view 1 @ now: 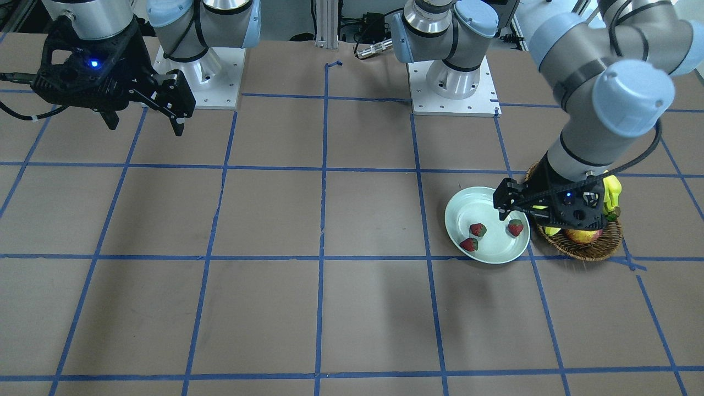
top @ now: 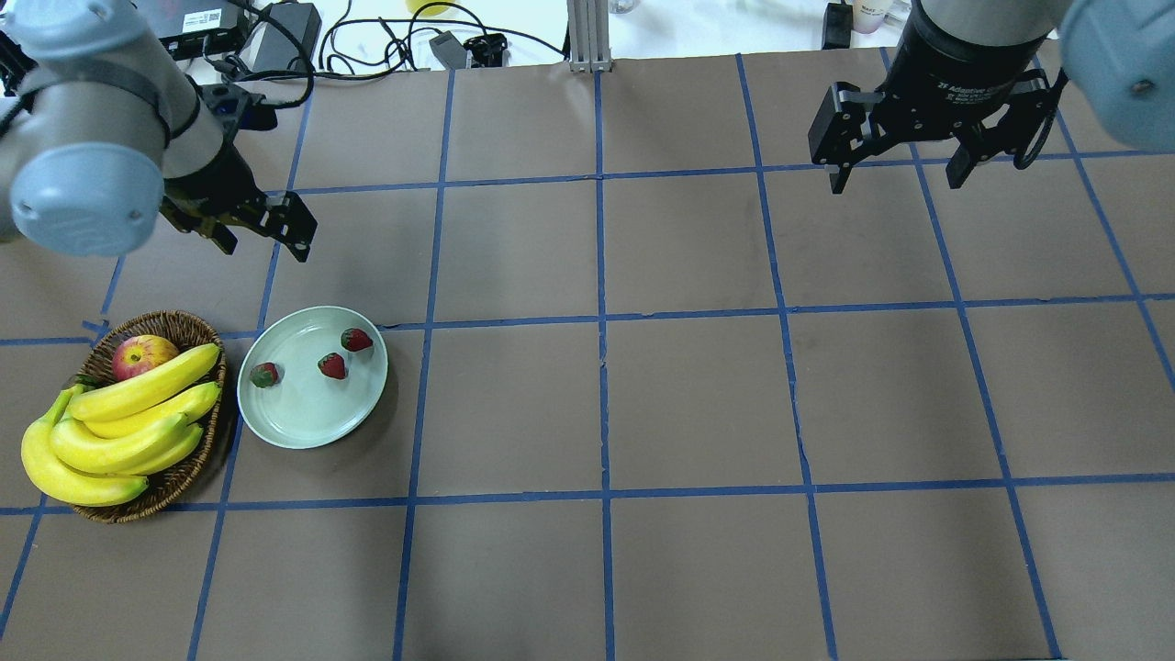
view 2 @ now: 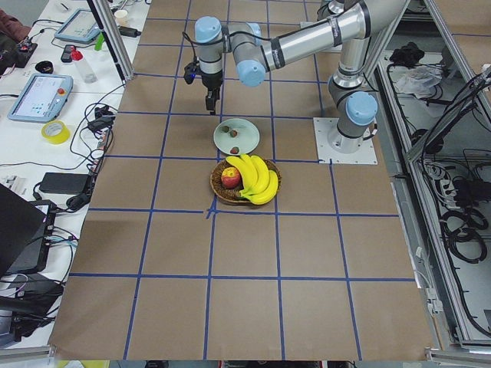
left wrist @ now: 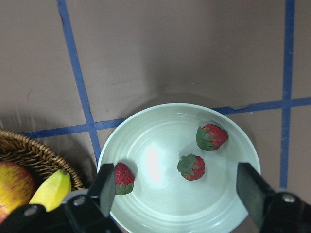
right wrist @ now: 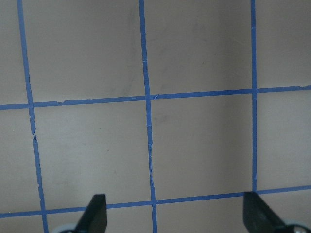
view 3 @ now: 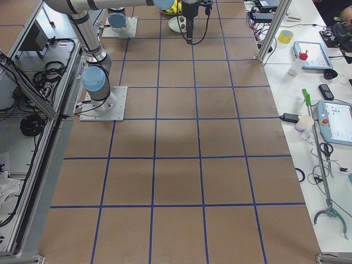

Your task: Collect all strawberries into plate

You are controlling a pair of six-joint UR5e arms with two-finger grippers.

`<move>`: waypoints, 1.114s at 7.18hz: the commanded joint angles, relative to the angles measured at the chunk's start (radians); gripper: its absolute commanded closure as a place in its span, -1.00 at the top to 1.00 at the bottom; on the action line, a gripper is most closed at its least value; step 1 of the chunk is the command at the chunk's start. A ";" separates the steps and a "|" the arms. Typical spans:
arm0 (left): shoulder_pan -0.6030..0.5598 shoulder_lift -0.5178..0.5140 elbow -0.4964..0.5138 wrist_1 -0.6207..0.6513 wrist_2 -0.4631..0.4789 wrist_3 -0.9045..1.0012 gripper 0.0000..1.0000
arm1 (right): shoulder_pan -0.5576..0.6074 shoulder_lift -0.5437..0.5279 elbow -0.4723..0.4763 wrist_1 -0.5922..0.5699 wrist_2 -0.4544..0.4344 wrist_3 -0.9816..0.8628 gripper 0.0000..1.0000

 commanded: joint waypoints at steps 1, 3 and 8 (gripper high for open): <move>-0.085 0.084 0.117 -0.152 0.039 -0.004 0.80 | -0.001 0.003 0.001 -0.001 0.002 -0.004 1.00; -0.102 0.169 0.121 -0.171 -0.041 -0.007 0.80 | 0.001 0.004 -0.001 -0.021 0.065 -0.012 1.00; -0.282 0.201 0.140 -0.213 -0.052 -0.164 0.80 | 0.000 0.006 0.001 -0.022 0.064 -0.001 1.00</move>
